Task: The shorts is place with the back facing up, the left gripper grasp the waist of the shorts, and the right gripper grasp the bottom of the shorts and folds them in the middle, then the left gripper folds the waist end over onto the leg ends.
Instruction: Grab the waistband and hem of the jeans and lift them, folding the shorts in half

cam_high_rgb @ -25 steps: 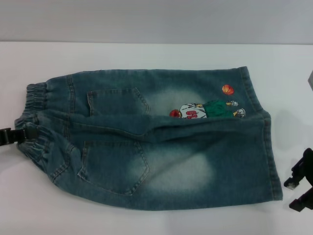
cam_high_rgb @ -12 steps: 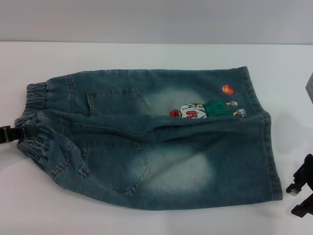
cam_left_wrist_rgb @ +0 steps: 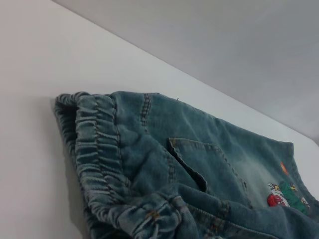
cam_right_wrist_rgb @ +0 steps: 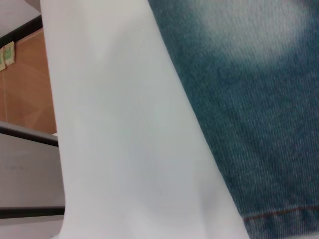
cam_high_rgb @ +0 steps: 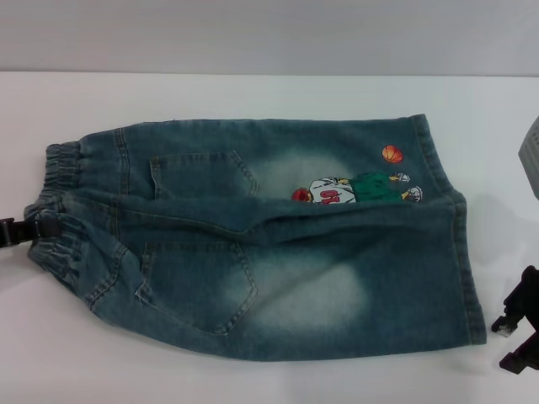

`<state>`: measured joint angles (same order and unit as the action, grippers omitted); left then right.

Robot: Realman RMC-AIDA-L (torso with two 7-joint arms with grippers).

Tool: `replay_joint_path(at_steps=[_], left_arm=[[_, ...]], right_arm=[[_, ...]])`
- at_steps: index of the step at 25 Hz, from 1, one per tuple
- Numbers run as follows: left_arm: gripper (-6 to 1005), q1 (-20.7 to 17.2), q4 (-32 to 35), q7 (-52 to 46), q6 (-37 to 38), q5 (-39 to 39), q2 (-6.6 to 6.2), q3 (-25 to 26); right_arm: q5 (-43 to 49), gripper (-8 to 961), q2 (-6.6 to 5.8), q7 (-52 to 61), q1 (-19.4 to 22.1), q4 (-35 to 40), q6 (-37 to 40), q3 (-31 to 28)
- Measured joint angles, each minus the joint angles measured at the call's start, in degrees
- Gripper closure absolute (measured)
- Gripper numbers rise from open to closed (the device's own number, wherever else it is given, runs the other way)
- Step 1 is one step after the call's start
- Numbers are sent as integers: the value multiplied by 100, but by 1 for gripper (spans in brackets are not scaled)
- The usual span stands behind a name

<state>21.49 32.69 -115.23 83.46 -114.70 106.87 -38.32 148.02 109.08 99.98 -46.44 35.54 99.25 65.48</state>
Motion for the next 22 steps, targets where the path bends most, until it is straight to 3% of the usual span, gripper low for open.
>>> replay_joint_path(at_steps=[22], left_arm=[[959, 60, 0, -9, -7, 5, 0, 0]], right_arm=[[78, 385, 119, 10, -88, -22, -299, -17]])
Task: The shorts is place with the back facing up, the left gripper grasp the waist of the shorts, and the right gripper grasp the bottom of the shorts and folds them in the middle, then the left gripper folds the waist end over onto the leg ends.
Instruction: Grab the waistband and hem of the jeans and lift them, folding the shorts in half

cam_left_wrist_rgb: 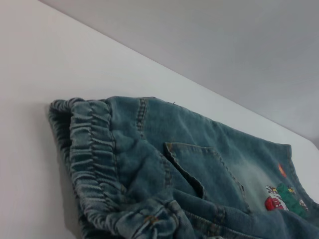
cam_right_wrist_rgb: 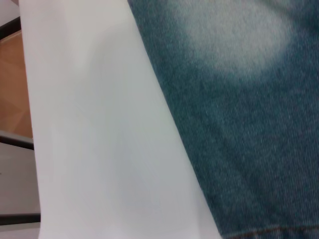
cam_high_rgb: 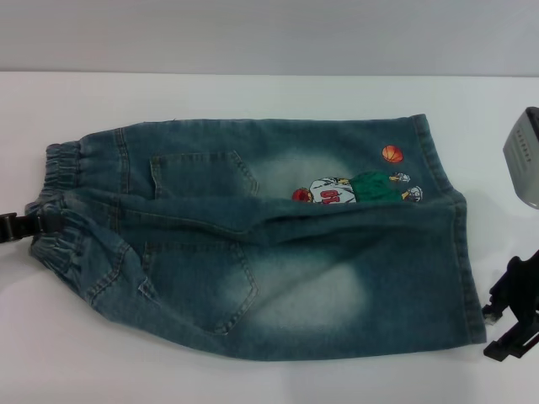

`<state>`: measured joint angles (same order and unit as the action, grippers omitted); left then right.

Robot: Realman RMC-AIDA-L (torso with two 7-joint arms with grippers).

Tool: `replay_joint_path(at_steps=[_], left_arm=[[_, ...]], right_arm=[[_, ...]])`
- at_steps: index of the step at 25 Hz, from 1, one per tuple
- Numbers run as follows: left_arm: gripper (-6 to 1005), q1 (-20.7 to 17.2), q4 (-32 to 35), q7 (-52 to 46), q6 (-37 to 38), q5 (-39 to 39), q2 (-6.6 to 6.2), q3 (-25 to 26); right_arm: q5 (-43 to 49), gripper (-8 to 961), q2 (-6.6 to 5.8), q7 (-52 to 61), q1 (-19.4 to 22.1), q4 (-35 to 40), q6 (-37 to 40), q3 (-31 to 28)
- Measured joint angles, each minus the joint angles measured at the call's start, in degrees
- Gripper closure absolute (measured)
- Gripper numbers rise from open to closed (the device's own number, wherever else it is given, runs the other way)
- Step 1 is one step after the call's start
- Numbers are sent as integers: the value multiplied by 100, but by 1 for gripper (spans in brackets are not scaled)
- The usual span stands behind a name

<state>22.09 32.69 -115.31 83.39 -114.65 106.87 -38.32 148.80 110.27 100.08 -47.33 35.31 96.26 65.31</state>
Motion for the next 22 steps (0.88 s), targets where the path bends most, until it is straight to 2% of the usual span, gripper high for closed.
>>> replay_joint_path(at_steps=[10, 22], left_arm=[[959, 8, 0, 0, -59, -1, 14, 0], [959, 6, -41, 0, -156, -5, 3, 0]], right_arm=[[-7, 384, 71, -35, -115, 36, -12, -25], [0, 405, 267, -55, -283, 128, 43, 20]])
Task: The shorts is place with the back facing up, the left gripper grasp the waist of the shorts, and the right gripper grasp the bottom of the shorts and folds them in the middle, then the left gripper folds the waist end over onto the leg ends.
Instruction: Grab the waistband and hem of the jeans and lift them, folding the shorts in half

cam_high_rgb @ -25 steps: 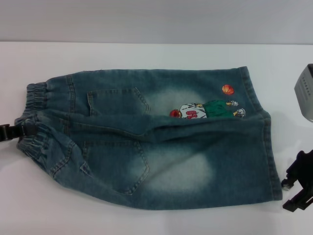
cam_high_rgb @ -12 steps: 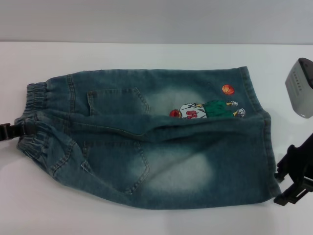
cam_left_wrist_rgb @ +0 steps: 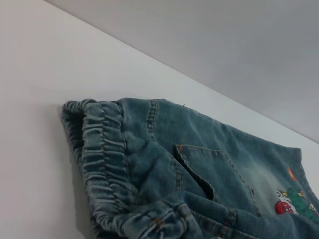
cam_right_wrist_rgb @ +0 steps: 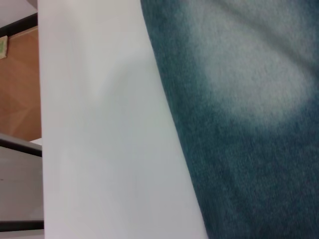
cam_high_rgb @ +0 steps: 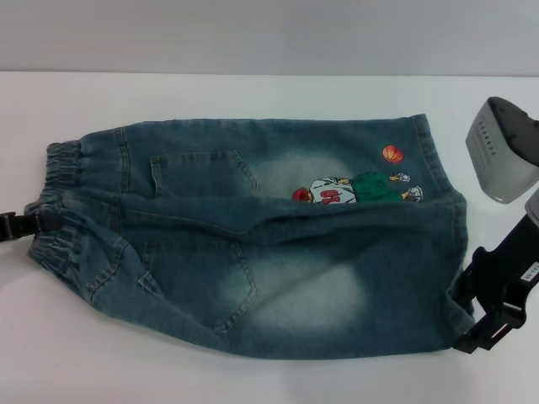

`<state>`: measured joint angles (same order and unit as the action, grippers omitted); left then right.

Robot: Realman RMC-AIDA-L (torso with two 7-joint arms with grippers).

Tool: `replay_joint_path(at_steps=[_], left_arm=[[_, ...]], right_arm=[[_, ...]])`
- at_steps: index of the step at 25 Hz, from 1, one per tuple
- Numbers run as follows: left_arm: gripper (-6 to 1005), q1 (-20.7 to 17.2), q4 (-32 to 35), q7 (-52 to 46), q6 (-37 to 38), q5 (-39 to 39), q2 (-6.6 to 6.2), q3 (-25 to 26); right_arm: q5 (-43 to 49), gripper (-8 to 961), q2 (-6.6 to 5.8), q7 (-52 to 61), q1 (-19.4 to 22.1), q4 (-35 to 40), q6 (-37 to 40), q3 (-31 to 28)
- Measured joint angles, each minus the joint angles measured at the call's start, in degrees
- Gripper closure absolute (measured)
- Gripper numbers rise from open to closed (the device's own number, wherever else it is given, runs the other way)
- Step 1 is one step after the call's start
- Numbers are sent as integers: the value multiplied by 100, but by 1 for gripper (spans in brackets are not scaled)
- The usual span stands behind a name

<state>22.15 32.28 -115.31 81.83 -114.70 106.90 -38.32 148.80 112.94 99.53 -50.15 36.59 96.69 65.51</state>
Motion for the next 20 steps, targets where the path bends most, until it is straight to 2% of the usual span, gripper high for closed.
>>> replay_joint_path(at_steps=[15, 20], left_arm=[[959, 0, 26, 0, -54, 9, 1, 0], [959, 0, 3, 0, -54, 9, 1, 0]], right_arm=[[0, 451, 81, 40, 32, -2, -304, 49], [49, 591, 90, 40, 13, -45, -375, 66]])
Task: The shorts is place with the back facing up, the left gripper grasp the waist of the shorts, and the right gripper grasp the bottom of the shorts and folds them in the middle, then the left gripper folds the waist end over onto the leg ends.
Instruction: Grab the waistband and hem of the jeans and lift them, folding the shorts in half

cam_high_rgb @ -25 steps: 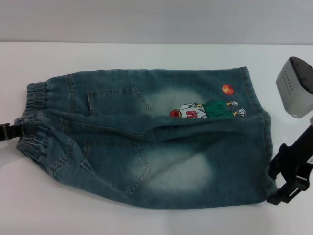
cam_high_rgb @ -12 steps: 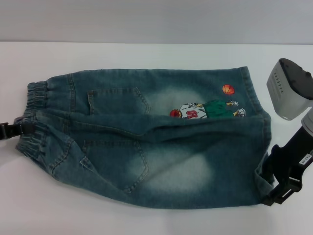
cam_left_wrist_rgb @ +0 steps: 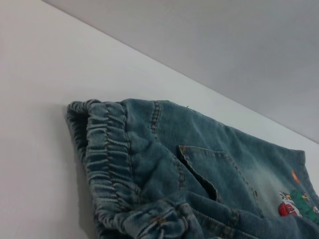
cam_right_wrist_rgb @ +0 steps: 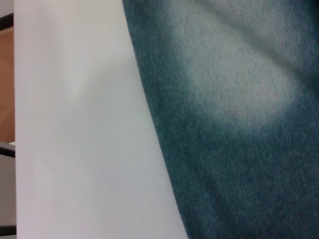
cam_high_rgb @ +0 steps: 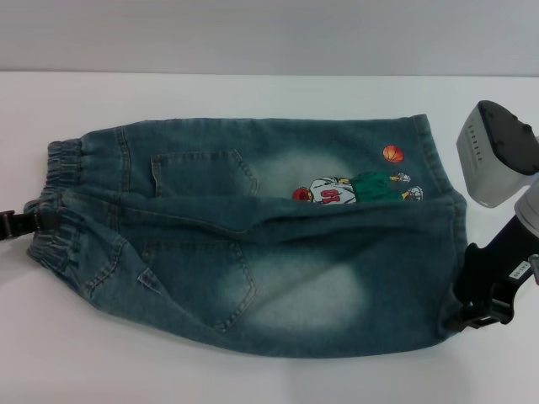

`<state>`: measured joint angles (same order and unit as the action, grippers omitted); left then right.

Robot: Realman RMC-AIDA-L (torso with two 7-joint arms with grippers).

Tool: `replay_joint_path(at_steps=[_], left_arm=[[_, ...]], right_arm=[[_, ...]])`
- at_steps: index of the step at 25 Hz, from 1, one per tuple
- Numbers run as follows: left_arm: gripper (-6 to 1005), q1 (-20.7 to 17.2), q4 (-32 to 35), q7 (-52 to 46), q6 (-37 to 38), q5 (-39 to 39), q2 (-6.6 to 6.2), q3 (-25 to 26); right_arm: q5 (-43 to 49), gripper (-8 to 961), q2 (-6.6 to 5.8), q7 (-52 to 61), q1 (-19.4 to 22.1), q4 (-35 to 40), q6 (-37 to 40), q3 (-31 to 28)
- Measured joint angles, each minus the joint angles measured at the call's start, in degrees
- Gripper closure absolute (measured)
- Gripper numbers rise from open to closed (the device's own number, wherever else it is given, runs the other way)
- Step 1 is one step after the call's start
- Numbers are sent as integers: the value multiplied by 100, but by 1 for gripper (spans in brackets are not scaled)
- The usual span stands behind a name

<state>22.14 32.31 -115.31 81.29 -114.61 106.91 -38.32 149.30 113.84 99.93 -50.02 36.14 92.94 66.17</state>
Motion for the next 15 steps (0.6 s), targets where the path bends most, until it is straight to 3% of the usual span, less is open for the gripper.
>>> replay_joint_path(at_steps=[8, 15], left_arm=[[959, -10, 13, 0, 1, 3, -6, 0], [959, -23, 29, 63, 14, 28, -15, 126]], right_arm=[[18, 878, 46, -30, -3, 0, -45, 2], [-74, 953, 65, -224, 142, 145, -54, -146]])
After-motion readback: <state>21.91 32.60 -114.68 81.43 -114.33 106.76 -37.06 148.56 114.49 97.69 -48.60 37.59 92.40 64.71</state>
